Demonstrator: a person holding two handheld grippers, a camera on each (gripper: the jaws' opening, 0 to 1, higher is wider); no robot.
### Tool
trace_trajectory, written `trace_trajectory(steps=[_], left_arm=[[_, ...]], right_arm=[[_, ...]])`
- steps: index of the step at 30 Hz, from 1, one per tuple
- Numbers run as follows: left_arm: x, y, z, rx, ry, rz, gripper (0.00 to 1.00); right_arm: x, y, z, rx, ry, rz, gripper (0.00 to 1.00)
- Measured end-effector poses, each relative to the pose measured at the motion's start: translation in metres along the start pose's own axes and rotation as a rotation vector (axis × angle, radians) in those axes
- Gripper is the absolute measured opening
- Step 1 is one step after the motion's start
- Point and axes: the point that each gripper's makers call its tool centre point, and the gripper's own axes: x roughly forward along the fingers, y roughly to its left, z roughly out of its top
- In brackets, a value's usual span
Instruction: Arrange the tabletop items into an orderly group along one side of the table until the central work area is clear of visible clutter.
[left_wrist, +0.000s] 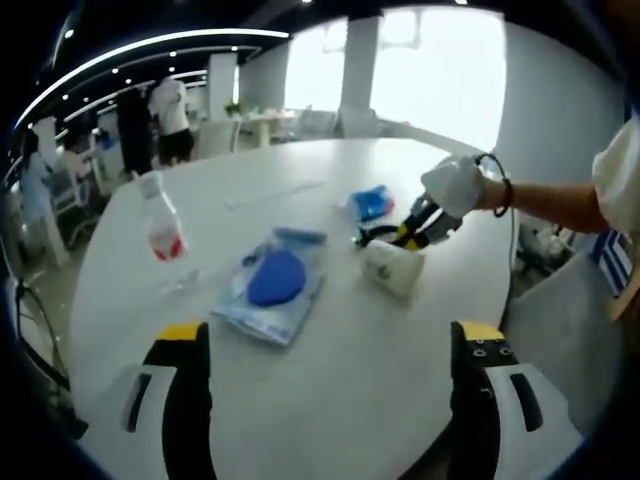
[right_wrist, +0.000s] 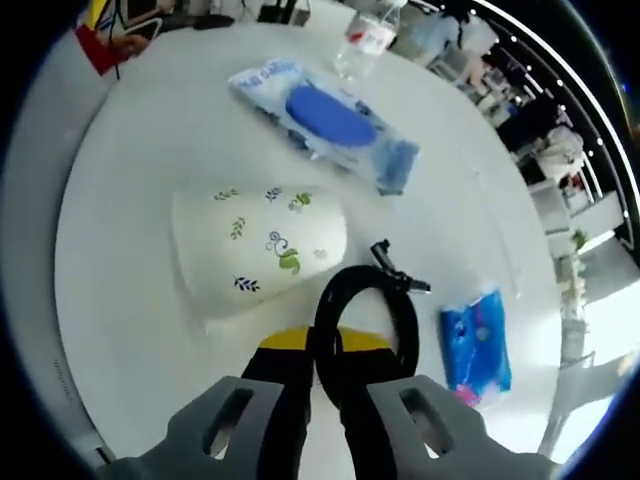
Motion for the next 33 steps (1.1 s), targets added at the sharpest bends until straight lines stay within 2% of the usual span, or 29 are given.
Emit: trace_trajectory(steps=[6,8,9,12,15,21,25,28,33], left_arm=[[0.0,-0.001,-0.001,0.006,0.006,0.001,0.97],[0.0,-0.001,-0.001,0.006,0.006,0.002,0.98],[0.0,-0.001,-0.001,0.006,0.006,0.003,0.98],[0.0,0.0,0.0,0.004,0.003,0.003,0.99],[0.001,-0.001,0.0,0.004,0.004,0.003,0.99],[0.001,-0.001,-0.001,0.003,0.008,0.002,0.99],[0.001,-0.001,-0.001,0.0,0.008,0.002,0.99],[0.001,-0.001,-0.001,0.001,0.009,0.0,0.99],[0.001,-0.001,-0.001,-0.001,0.008,0.001,0.99]], right_arm=[[-0.009,-0.006,-0.001,0.115,-0.036,-0.006,0.2],[-0.013,-0.008,-0.001,0.181,-0.049,-0.006,0.27],[-0.016,-0.009,0.001,0.214,-0.062,-0.001,0.34],[-0.025,-0.014,0.001,0.27,-0.077,-0.009,0.47],[-0.031,-0.017,0.003,0.326,-0.094,-0.003,0.54],[-0.039,-0.02,0.008,0.417,-0.128,-0.011,0.63],[-0.045,-0.019,0.015,0.47,-0.164,0.004,0.65],[-0.048,-0.021,0.016,0.499,-0.164,0.0,0.7],[-0.057,-0.023,0.031,0.564,-0.239,0.01,0.7]])
